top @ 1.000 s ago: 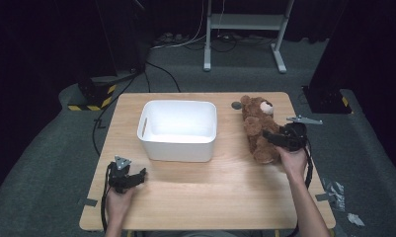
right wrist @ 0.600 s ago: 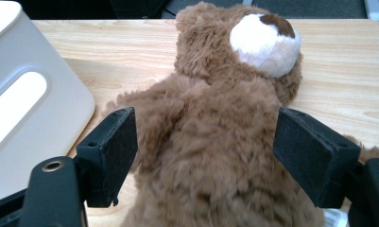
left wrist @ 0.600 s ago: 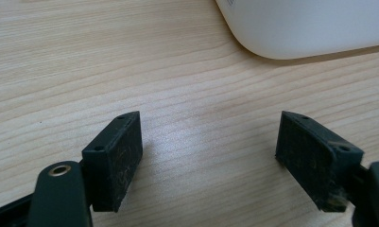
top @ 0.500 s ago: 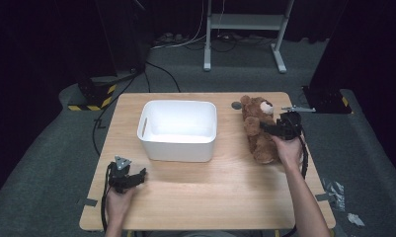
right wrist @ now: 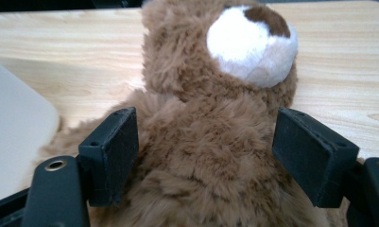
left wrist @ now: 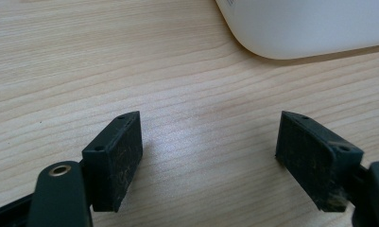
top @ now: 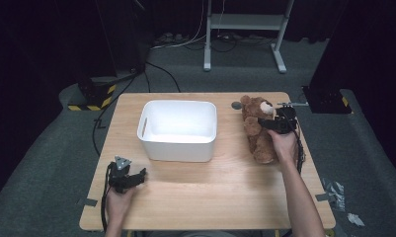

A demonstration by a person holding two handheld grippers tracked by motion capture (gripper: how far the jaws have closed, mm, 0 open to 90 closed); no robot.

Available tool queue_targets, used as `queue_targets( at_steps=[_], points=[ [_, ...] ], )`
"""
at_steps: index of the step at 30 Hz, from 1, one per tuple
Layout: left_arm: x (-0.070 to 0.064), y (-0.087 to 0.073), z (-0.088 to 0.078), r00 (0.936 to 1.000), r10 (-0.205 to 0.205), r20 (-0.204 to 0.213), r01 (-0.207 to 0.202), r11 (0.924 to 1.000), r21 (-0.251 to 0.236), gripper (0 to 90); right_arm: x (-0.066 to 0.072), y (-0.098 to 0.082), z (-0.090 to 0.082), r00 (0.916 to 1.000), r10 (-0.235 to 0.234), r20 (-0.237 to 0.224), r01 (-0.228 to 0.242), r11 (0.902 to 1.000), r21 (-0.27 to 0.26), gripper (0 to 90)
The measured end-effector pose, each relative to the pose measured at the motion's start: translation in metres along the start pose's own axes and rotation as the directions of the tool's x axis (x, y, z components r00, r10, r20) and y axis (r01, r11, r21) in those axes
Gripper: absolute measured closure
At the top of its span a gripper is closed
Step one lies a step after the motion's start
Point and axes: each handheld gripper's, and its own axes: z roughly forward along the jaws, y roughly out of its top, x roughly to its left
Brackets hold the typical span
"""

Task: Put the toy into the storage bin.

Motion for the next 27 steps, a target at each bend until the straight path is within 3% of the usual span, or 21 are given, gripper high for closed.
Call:
queue_targets(
  at_steps=[2,7,12,22,24,25,27],
  points=[
    [0.000,0.000,0.000,1.0000,0.000,0.000,0.000,1.0000,0.000,23.4,0.001,0.001,0.004,0.9999,-0.003,0.013,0.003,0.9999,0.015,23.4],
    [0.000,0.000,0.000,1.0000,-0.004,0.002,0.004,1.0000,0.001,23.1,0.007,0.007,0.013,0.9951,-0.074,0.065,0.071,0.9963,0.047,24.0],
    [0.000,0.000,0.000,1.0000,-0.004,0.002,0.004,1.0000,0.001,23.1,0.009,0.007,0.025,0.9932,-0.083,0.082,0.075,0.9929,0.092,23.4],
    [0.000,0.000,0.000,1.0000,-0.005,0.002,0.005,1.0000,0.001,23.2,0.005,0.002,0.039,0.9987,-0.037,0.034,0.033,0.9904,0.134,23.5],
    [0.000,0.000,0.000,1.0000,-0.005,0.002,0.005,1.0000,0.001,23.2,0.008,0.001,0.040,0.9973,-0.061,0.040,0.055,0.9874,0.149,27.5],
    [0.000,0.000,0.000,1.0000,-0.004,0.002,0.004,1.0000,0.001,23.1,0.010,0.001,0.041,0.9942,-0.096,0.049,0.087,0.9830,0.162,31.7],
    [0.000,0.000,0.000,1.0000,-0.005,0.001,0.005,1.0000,0.001,23.2,0.011,0.001,0.040,0.9936,-0.103,0.047,0.094,0.9810,0.170,34.2]
  ],
)
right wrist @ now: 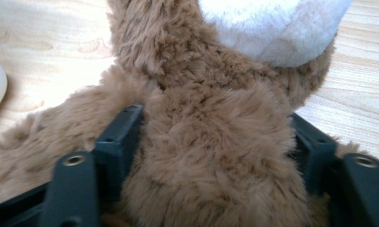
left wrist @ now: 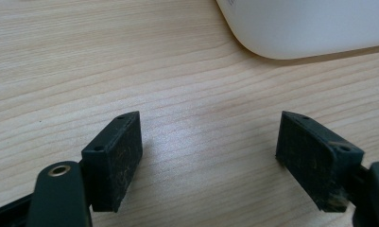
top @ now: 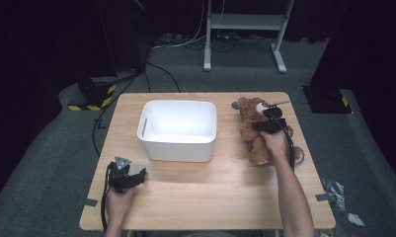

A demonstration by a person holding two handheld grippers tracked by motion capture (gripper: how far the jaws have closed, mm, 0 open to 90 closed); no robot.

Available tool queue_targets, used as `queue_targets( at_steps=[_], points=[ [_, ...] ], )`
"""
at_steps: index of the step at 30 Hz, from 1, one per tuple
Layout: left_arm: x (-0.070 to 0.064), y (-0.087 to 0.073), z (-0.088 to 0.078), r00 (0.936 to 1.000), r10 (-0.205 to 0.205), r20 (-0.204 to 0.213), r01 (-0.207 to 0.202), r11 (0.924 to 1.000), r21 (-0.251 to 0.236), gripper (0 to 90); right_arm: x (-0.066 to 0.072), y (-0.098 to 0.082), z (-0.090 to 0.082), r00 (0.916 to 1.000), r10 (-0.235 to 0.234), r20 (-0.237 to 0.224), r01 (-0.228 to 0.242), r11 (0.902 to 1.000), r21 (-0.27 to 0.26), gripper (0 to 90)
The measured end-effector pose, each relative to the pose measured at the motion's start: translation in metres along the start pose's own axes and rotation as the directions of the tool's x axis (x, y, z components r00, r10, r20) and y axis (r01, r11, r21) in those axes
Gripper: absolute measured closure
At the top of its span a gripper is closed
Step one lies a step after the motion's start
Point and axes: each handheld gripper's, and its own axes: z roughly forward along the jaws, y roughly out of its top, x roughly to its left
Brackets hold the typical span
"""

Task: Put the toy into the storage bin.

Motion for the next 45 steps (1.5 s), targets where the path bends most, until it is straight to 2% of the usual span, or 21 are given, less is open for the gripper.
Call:
queue_targets(
  at_steps=[3,6,9,12,15,20,27,30,32,33,34,36,38,39,41,42,45],
  points=[
    [0.000,0.000,0.000,1.0000,0.000,0.000,0.000,1.0000,0.000,23.2,-0.001,-0.001,0.000,0.9997,-0.023,0.001,0.023,0.9997,0.005,45.9],
    [0.000,0.000,0.000,1.0000,0.000,0.000,0.000,1.0000,0.000,23.2,-0.002,-0.001,-0.002,0.9998,-0.018,-0.002,0.018,0.9998,0.006,54.3],
    [0.000,0.000,0.000,1.0000,0.001,0.001,-0.001,1.0000,0.000,23.2,-0.004,-0.001,-0.004,0.9992,-0.038,-0.010,0.039,0.9991,0.019,63.9],
    [0.000,0.000,0.000,1.0000,0.004,-0.002,-0.004,1.0000,0.000,23.1,-0.004,-0.001,-0.007,0.9988,-0.048,-0.009,0.048,0.9988,0.011,69.6],
    [0.001,0.000,0.000,1.0000,0.004,-0.002,-0.004,1.0000,0.000,23.2,-0.004,-0.002,-0.013,0.9983,-0.054,-0.024,0.054,0.9983,-0.024,76.1],
    [0.000,0.000,0.000,1.0000,0.005,-0.002,-0.005,1.0000,0.000,23.2,-0.003,-0.009,-0.026,0.9959,-0.073,-0.052,0.069,0.9947,-0.076,80.2],
    [0.000,0.000,0.000,1.0000,0.004,-0.003,-0.004,1.0000,0.000,23.2,-0.011,-0.026,-0.043,0.9907,-0.069,-0.117,0.048,0.9842,-0.170,81.9],
    [0.000,0.000,0.000,1.0000,0.002,-0.002,-0.002,1.0000,0.000,23.3,-0.015,-0.032,-0.053,0.9865,-0.063,-0.151,0.029,0.9756,-0.218,82.1],
    [0.000,0.000,0.000,1.0000,0.002,-0.001,-0.002,1.0000,0.000,23.3,-0.017,-0.036,-0.062,0.9805,-0.054,-0.189,0.004,0.9666,-0.256,82.3],
    [0.000,0.000,0.000,1.0000,0.003,-0.001,-0.003,1.0000,0.000,23.3,-0.017,-0.038,-0.067,0.9790,-0.058,-0.196,0.002,0.9613,-0.275,82.5],
    [0.000,0.000,0.000,1.0000,0.002,-0.002,-0.002,1.0000,0.000,23.3,-0.016,-0.041,-0.073,0.9784,-0.056,-0.199,-0.009,0.9503,-0.311,82.6],
    [0.000,0.000,0.000,1.0000,0.002,-0.002,-0.002,1.0000,0.000,23.4,-0.017,-0.044,-0.082,0.9723,-0.065,-0.224,-0.019,0.9353,-0.353,82.6],
    [0.000,0.000,0.000,1.0000,0.002,-0.002,-0.002,1.0000,0.000,23.4,-0.017,-0.045,-0.088,0.9687,-0.074,-0.237,-0.020,0.9280,-0.372,82.7],
    [0.000,0.000,0.000,1.0000,0.002,-0.002,-0.002,1.0000,0.000,23.4,-0.015,-0.046,-0.093,0.9638,-0.084,-0.253,-0.021,0.9229,-0.384,82.7],
    [0.000,0.000,0.000,1.0000,0.002,-0.002,-0.002,1.0000,0.000,23.4,-0.011,-0.047,-0.098,0.9592,-0.102,-0.264,-0.011,0.9186,-0.395,82.7],
    [0.000,0.000,0.000,1.0000,0.002,-0.002,-0.002,1.0000,0.000,23.4,-0.006,-0.047,-0.104,0.9547,-0.127,-0.269,0.008,0.9149,-0.404,82.8],
    [0.000,0.000,0.000,1.0000,0.002,-0.002,-0.002,1.0000,0.000,23.4,-0.001,-0.048,-0.108,0.9516,-0.145,-0.271,0.023,0.9133,-0.407,83.0]
  ],
)
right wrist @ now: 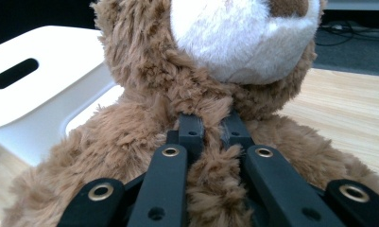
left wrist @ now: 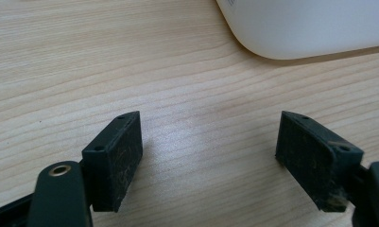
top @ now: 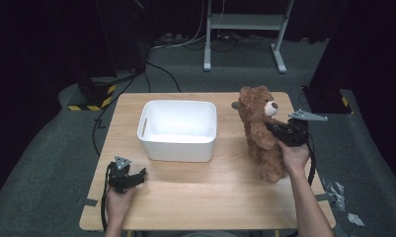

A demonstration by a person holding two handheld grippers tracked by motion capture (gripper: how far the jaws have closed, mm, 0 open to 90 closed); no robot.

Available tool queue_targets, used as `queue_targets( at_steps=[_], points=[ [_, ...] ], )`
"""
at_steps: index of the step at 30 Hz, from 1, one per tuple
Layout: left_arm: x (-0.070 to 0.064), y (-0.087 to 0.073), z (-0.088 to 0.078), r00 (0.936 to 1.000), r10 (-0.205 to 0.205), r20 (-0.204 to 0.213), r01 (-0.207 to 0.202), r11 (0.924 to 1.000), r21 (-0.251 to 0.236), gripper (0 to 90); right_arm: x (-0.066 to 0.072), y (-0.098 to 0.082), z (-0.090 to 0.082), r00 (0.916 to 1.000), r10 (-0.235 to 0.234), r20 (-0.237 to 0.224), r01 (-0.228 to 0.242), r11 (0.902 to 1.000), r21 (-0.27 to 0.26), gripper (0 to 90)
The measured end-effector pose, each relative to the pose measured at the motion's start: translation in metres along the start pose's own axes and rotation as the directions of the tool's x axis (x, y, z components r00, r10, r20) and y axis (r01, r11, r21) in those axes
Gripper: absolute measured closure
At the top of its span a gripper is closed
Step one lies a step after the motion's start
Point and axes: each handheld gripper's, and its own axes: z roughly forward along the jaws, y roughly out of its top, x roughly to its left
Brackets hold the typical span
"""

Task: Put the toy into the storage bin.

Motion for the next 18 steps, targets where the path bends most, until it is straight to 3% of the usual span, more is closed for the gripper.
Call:
queue_targets(
  at_steps=[7,18],
  points=[
    [0.000,0.000,0.000,1.0000,-0.001,-0.001,0.001,1.0000,0.000,23.4,0.013,0.001,-0.004,0.9970,-0.028,-0.072,0.027,0.9996,-0.003,83.5],
    [0.000,0.000,0.000,1.0000,0.000,0.000,0.000,1.0000,0.000,23.5,0.020,0.001,-0.010,0.9941,-0.017,-0.107,0.014,0.9996,-0.023,83.5]
  ],
)
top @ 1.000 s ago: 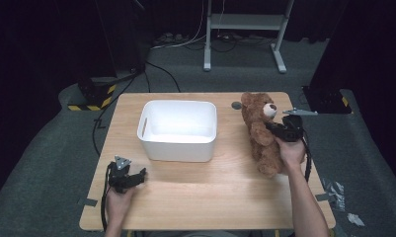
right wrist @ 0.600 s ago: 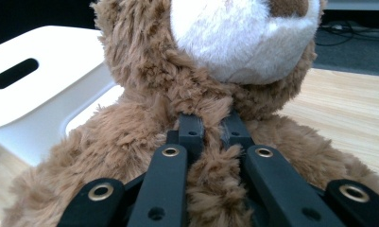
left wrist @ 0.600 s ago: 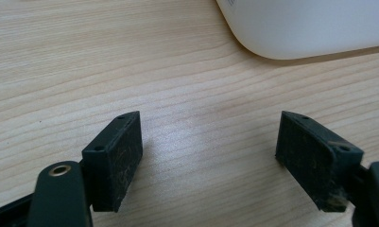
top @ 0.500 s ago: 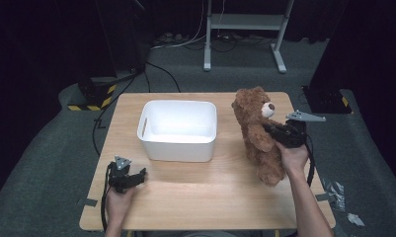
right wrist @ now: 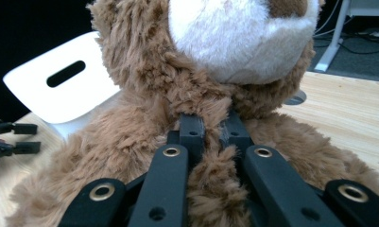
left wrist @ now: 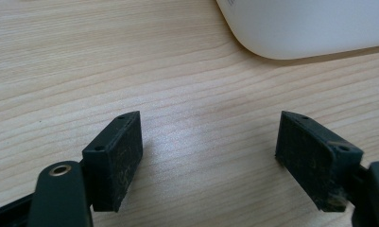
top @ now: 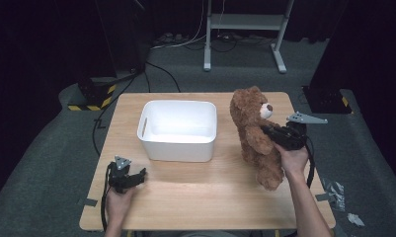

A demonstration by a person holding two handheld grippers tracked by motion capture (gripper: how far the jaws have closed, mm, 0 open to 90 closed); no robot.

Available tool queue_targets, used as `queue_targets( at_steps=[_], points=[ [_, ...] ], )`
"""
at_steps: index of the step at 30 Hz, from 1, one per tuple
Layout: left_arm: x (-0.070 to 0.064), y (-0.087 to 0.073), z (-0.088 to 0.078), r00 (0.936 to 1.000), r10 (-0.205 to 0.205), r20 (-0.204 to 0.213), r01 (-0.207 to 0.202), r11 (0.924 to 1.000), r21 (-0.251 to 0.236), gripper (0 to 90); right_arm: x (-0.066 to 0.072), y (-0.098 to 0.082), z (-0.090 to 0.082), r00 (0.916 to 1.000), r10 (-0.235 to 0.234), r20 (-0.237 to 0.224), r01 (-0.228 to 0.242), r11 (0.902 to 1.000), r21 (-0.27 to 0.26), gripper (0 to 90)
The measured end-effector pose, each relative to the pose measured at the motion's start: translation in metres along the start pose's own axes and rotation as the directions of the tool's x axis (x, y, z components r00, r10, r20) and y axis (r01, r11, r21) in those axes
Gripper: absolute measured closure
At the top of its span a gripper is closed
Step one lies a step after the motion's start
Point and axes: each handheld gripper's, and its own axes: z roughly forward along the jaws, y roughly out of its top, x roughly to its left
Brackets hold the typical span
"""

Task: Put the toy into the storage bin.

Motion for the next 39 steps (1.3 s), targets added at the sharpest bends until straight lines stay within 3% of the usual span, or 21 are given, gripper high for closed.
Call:
queue_targets(
  at_steps=[9,29,39],
  points=[
    [0.000,0.000,0.000,1.0000,-0.003,0.001,0.003,1.0000,0.000,23.1,0.009,0.005,-0.004,0.9994,-0.010,-0.034,0.009,0.9998,-0.017,83.5],
    [0.000,0.000,0.000,1.0000,0.001,0.004,-0.001,1.0000,-0.003,23.9,0.019,0.015,-0.016,0.9978,-0.021,-0.062,0.018,0.9988,-0.046,83.2],
    [0.000,0.001,0.000,1.0000,0.006,0.001,-0.006,1.0000,0.000,24.2,0.026,0.024,-0.014,0.9969,-0.033,-0.071,0.029,0.9982,-0.052,83.1]
  ],
)
